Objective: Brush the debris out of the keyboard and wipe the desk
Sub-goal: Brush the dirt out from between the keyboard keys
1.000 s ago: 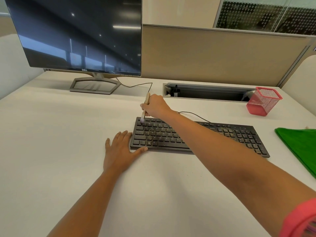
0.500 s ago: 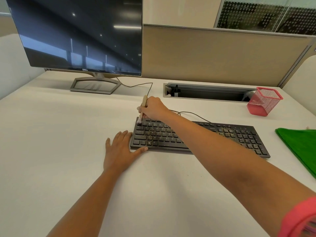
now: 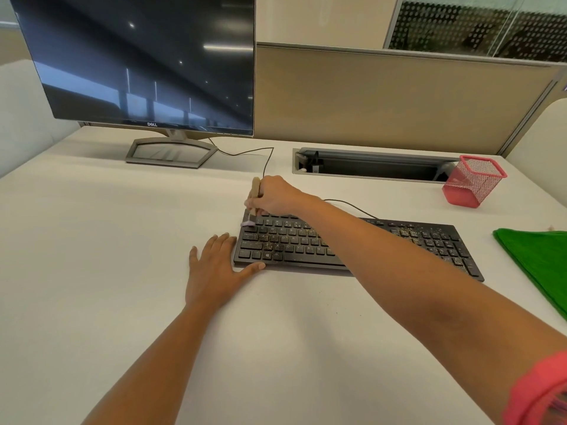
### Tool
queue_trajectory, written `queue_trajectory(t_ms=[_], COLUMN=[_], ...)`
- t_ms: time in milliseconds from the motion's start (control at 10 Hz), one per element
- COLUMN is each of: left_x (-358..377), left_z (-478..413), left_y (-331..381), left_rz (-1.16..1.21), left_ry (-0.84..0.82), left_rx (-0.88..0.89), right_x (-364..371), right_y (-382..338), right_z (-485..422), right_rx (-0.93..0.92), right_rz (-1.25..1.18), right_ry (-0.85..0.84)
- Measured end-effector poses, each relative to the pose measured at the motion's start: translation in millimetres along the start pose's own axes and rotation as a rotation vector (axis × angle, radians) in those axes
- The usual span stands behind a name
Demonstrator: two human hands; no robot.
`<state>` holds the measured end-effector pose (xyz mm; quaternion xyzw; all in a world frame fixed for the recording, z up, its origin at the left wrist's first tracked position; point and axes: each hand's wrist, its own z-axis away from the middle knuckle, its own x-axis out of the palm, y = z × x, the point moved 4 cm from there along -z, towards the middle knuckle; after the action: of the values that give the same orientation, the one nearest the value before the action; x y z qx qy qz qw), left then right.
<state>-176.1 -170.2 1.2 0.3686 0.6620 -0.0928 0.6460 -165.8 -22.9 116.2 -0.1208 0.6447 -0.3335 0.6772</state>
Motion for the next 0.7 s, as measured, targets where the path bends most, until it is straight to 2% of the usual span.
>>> queue_trajectory(t_ms=[200,300,400,500,600,700], left_x=[3,3,3,3,3,4], left_z=[-1,-2,-2,-2,-2,-2], left_y=[-2,-2,-1,-3,-2,-3], left_rz=[-0.022,-0.017,-0.022,-0.019,-0.019,-0.016], left_ry=[0.004,0.009,-0.001,-0.001,0.0,-0.014], left_rx=[0.006,0.012,0.009,0.005,0.007,0.0], right_x=[-17,-26,-31,-23,-18,-22], right_y=[7,8,11,11,15,17], right_z=[2,1,-2,1,3,5], right_rx=[0.087,0.093,0.074,0.044,0.048,0.097], right_rz=[0.296,0.293,0.111,-0.074,0.019,0.159], right_ry=[-0.03,0.044,0.158,0.105,0.013,-0.008])
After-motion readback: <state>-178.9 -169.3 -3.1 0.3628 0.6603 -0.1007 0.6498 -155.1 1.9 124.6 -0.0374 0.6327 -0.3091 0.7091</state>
